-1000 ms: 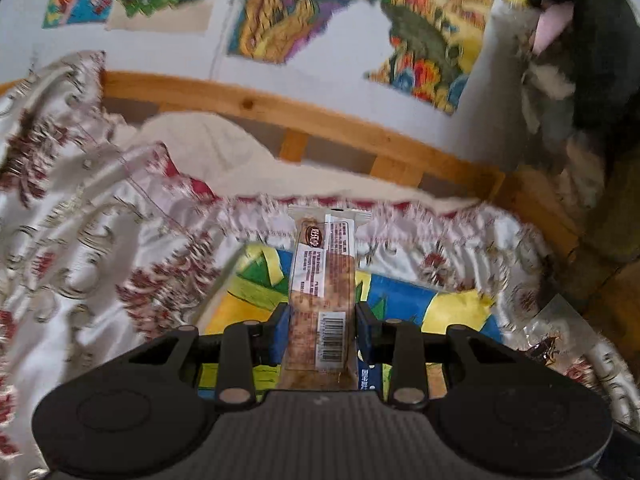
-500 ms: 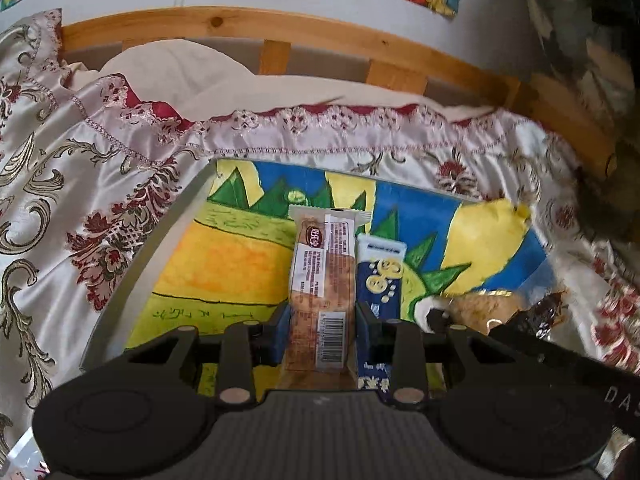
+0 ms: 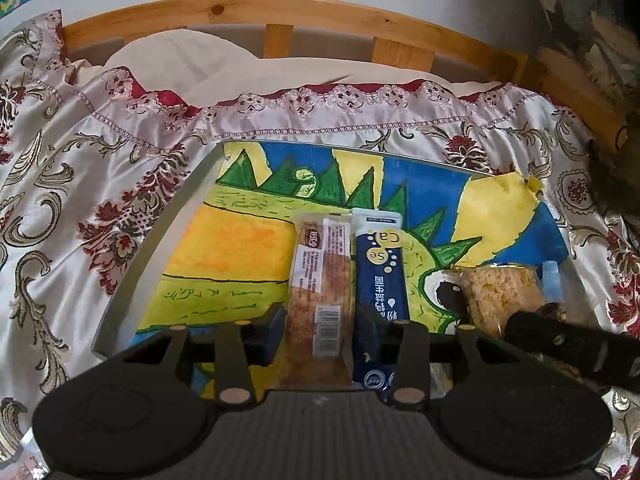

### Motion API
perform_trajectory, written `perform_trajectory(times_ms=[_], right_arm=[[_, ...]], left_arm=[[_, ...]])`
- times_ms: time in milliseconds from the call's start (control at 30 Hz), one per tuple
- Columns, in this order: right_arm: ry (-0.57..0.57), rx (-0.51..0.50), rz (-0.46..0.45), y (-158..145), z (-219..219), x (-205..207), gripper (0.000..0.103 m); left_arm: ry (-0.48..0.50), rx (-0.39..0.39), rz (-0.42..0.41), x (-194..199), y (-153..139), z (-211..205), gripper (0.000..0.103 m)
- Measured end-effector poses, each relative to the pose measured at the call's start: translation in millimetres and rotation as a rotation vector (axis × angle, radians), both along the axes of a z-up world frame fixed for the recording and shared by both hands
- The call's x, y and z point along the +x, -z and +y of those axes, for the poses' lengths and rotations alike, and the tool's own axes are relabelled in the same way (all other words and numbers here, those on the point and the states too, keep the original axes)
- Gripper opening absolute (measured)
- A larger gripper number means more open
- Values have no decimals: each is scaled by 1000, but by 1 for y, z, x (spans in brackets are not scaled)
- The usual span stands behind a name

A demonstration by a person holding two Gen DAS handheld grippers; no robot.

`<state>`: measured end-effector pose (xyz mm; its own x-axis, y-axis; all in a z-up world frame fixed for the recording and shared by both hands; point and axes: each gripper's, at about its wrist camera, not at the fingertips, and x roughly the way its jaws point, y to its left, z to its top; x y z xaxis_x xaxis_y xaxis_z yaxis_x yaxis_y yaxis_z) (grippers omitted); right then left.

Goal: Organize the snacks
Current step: 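Carry both snacks into the grey tray and open both grippers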

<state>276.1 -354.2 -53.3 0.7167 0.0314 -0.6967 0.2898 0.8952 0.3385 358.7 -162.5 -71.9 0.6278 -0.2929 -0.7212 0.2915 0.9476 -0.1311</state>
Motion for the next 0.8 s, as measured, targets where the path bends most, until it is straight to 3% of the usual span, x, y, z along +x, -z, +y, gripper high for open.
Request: perform_trajectory(times_ms=[267,467,800], right_arm=[[3,58,-46,-19,-10,-24,89],[-9,28,-128,-36,-4,-55,98],[0,-136,-318,-72,31,-123,102]], left_arm=[[-32,-28,-62,-25,-19,17,83],[-50,-66,-131,-52,-45,35,96],[-109,-146,-238,-116,-87,90,102]])
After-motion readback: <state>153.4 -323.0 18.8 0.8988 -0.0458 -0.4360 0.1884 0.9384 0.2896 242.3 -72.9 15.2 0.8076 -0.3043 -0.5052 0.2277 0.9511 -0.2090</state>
